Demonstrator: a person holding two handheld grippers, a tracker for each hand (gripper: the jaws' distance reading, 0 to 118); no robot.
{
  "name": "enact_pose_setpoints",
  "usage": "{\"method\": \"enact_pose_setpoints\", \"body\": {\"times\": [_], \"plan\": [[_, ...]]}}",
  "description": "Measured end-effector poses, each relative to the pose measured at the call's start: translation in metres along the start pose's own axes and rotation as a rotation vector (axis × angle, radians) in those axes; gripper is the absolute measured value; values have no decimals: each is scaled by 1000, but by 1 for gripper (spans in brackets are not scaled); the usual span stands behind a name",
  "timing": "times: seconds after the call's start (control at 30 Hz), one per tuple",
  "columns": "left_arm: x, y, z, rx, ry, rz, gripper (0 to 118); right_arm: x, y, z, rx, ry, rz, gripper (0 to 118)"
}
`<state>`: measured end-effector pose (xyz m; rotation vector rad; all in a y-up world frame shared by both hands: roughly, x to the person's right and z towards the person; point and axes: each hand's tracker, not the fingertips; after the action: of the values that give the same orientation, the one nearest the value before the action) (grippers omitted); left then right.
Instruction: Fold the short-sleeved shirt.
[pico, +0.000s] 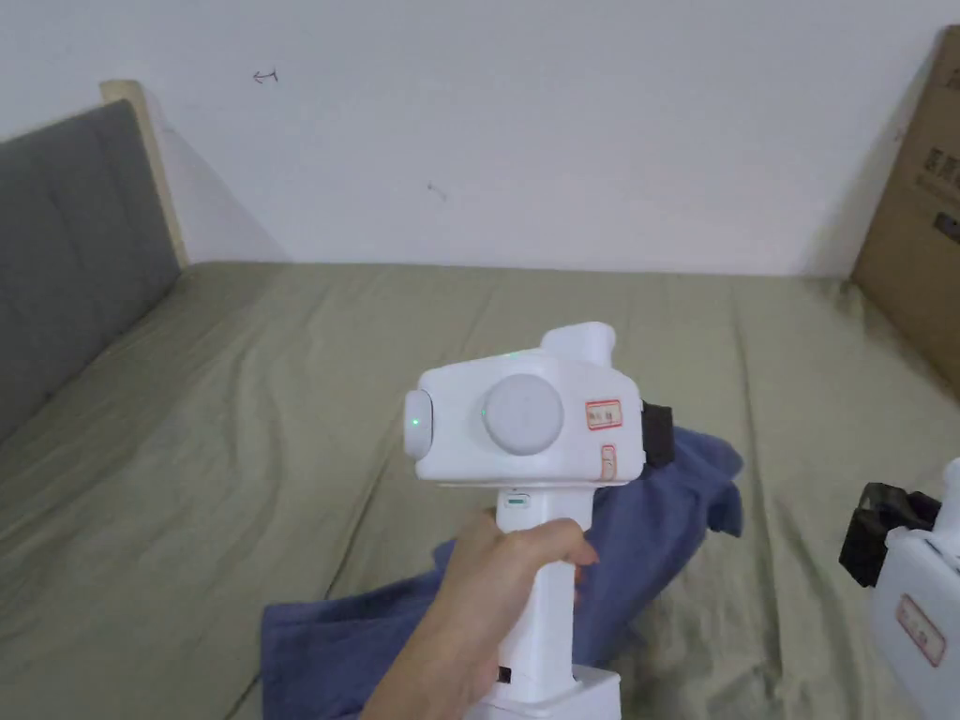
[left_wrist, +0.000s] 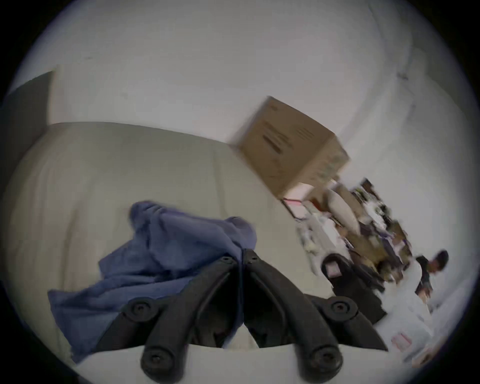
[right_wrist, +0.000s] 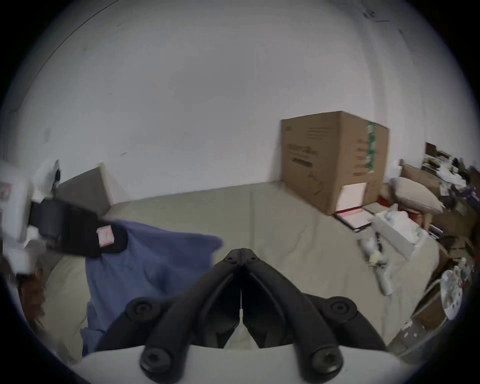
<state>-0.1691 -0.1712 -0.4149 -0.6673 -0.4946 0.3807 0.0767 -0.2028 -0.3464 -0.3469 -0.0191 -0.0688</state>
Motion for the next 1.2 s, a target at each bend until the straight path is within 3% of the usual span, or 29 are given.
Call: {"method": "enact_pose_setpoints", "body": {"times": [0.1, 0.27, 0.3, 0.33, 0.37, 0.4, 0.43, 0.63, 0.7, 0.73, 0.8, 0.83, 0.93, 1.1, 1.13, 1.17, 1.2], "plan": [[26, -36, -23, -70, -76, -75, 2, 37, -2, 3, -3, -58, -7, 0], [10, -112, -90, -326, 48, -86, 2, 58, -23, 9, -60, -99, -26, 0], [2, -127, -105, -394, 67, -89, 9, 57, -28, 11, -75, -103, -25, 0], [-5, -140, -117, -463, 81, -78, 40, 57, -34, 10, -91, -108, -24, 0], [-12, -151, -123, -506, 87, -64, 81, 57, -39, 10, -107, -109, -22, 0], [-17, -159, -128, -543, 113, -69, 110, 57, -43, 9, -121, -107, -21, 0], [-20, -167, -131, -557, 123, -54, 118, 59, -47, 6, -133, -103, -20, 0], [-32, -147, -95, -463, 102, 0, 113, 56, -52, -1, -172, -92, -22, 0], [-37, -133, -74, -394, 119, -8, 103, 51, -51, -1, -169, -77, -24, 0], [-40, -127, -63, -363, 133, -7, 78, 48, -51, -1, -170, -71, -19, 0], [-52, -122, -42, -320, 197, -20, 15, 41, -52, -2, -175, -61, -8, 0], [-59, -123, -34, -309, 237, -32, 3, 44, -54, -7, -179, -53, -5, 0], [-89, -134, -19, -299, 358, 0, 0, 38, -59, -13, -197, -23, -6, 0], [-145, -133, 5, -271, 402, 125, 0, 24, -67, -27, -229, 2, 9, 0], [-155, -128, 9, -252, 427, 129, 5, 22, -68, -31, -235, 7, 11, 0], [-164, -122, 12, -238, 461, 140, 29, 20, -69, -35, -244, 13, 11, 0], [-178, -114, 14, -227, 486, 156, 64, 19, -71, -39, -252, 20, 11, 0]]}}
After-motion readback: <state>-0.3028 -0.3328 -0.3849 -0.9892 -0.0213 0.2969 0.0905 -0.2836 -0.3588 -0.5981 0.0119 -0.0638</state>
